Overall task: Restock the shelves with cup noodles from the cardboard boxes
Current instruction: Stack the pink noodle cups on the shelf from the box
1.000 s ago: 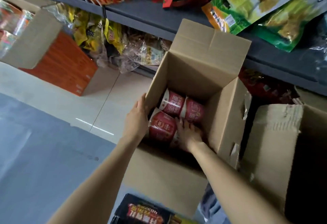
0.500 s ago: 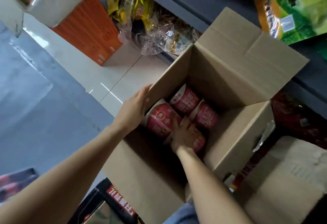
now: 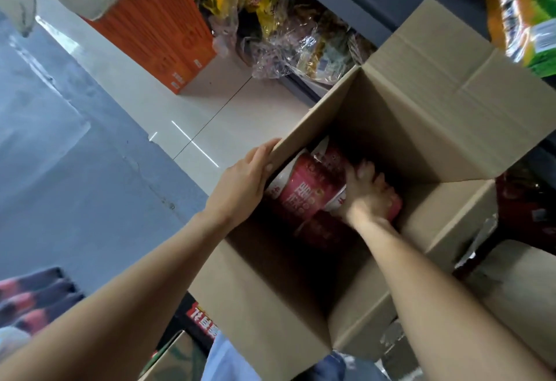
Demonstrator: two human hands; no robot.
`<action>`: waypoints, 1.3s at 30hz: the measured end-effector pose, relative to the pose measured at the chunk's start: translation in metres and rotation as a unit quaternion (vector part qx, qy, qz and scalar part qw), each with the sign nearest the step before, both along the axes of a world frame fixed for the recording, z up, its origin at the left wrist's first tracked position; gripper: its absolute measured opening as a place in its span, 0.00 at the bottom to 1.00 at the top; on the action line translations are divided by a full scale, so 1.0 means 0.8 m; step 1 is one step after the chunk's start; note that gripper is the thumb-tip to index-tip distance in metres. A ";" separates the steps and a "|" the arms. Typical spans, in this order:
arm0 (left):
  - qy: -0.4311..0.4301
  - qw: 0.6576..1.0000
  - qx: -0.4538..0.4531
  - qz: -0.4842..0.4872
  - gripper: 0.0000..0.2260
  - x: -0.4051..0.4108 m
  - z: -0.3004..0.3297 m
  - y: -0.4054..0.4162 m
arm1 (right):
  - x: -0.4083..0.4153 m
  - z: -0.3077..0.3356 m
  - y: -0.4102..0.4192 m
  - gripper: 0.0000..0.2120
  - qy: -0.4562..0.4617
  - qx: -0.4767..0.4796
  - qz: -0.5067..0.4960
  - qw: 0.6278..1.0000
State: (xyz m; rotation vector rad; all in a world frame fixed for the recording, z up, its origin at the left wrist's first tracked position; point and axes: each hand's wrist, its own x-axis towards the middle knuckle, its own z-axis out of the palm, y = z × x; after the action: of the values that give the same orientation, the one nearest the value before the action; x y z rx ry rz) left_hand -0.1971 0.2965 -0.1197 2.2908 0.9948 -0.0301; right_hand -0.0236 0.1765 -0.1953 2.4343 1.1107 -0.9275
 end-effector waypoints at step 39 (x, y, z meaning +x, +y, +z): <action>0.308 0.766 0.325 -0.460 0.22 0.135 -0.104 -0.042 | 0.016 -0.025 -0.032 0.39 -0.092 0.116 -0.082 0.986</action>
State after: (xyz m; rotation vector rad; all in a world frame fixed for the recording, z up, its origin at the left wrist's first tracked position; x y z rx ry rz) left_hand -0.0889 0.2628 -0.2027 3.3039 -0.0345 -1.0537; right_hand -0.0106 0.1507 -0.2151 2.7705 1.0134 -0.6304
